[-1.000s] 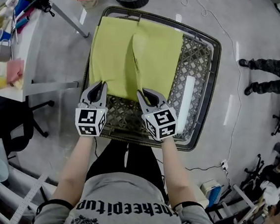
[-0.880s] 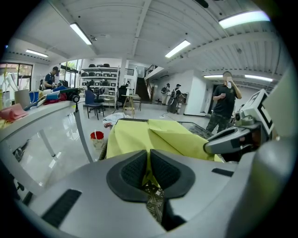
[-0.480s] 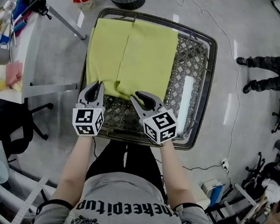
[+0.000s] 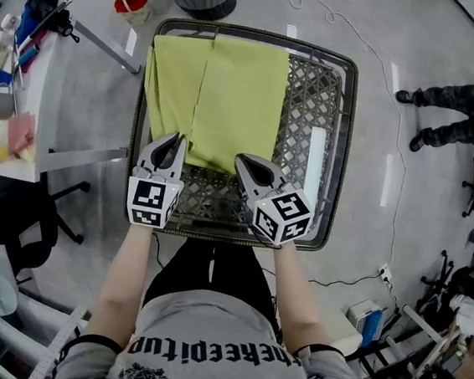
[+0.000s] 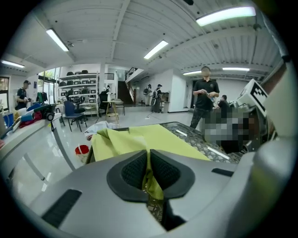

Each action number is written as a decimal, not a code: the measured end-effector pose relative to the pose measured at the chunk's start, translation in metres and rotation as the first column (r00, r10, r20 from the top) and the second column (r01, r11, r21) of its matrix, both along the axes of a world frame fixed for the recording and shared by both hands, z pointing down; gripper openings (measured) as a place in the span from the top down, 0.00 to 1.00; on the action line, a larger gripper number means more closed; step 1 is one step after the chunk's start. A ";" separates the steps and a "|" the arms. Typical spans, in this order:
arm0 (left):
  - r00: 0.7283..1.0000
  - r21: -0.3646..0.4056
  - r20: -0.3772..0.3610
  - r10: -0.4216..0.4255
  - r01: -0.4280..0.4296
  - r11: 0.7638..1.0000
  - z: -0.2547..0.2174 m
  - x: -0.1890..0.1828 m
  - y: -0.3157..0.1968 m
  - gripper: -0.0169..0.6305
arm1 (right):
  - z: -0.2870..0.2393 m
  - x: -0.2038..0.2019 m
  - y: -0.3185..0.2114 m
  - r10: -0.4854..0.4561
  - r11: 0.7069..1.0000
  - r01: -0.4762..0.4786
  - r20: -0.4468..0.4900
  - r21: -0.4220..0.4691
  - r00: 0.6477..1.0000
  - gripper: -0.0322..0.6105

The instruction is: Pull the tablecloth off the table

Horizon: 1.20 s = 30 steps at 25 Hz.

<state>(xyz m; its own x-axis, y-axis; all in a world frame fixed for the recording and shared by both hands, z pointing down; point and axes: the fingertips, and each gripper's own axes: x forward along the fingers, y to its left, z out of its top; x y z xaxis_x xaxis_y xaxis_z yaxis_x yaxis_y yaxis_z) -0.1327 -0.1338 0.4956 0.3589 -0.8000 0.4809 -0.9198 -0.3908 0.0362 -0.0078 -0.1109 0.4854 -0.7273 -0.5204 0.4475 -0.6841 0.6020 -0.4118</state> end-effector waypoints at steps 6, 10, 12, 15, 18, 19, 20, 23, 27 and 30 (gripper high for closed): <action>0.992 -0.008 -0.011 0.129 -0.129 0.992 -0.001 0.036 -0.001 0.93 | -0.007 0.024 -0.004 0.059 0.998 -0.059 0.017 0.011 0.998 0.93; 0.962 -0.040 0.059 0.266 -0.264 0.964 0.007 0.058 0.006 0.93 | -0.008 0.033 -0.003 0.080 0.997 -0.080 0.016 0.011 0.997 0.93; 0.943 -0.063 0.086 0.323 -0.318 0.946 0.013 0.067 0.009 0.93 | -0.007 0.036 -0.003 0.087 0.996 -0.087 0.016 0.009 0.996 0.93; 0.916 -0.106 0.103 0.387 -0.377 0.920 0.024 0.077 0.017 0.93 | -0.006 0.039 -0.002 0.094 0.996 -0.094 0.015 0.008 0.995 0.93; 0.879 -0.148 0.133 0.457 -0.439 0.886 0.035 0.087 0.026 0.93 | -0.006 0.041 -0.001 0.098 0.995 -0.098 0.012 0.008 0.995 0.93; 0.863 -0.162 0.149 0.483 -0.461 0.873 0.040 0.090 0.030 0.93 | -0.006 0.041 -0.001 0.099 0.995 -0.099 0.011 0.008 0.995 0.93; 0.845 -0.176 0.168 0.508 -0.481 0.859 0.044 0.094 0.034 0.93 | -0.005 0.042 -0.001 0.100 0.995 -0.100 0.010 0.008 0.995 0.93; 0.801 -0.218 0.210 0.561 -0.521 0.825 0.056 0.103 0.044 0.93 | -0.004 0.042 0.000 0.102 0.995 -0.102 0.006 0.005 0.995 0.93; 0.803 -0.247 0.212 0.556 -0.507 0.826 0.066 0.109 0.047 0.94 | -0.002 0.043 0.001 0.104 0.995 -0.104 0.002 0.003 0.995 0.93; 0.820 -0.252 0.196 0.538 -0.488 0.836 0.068 0.112 0.045 0.93 | -0.002 0.043 0.002 0.105 0.994 -0.105 0.001 0.002 0.994 0.93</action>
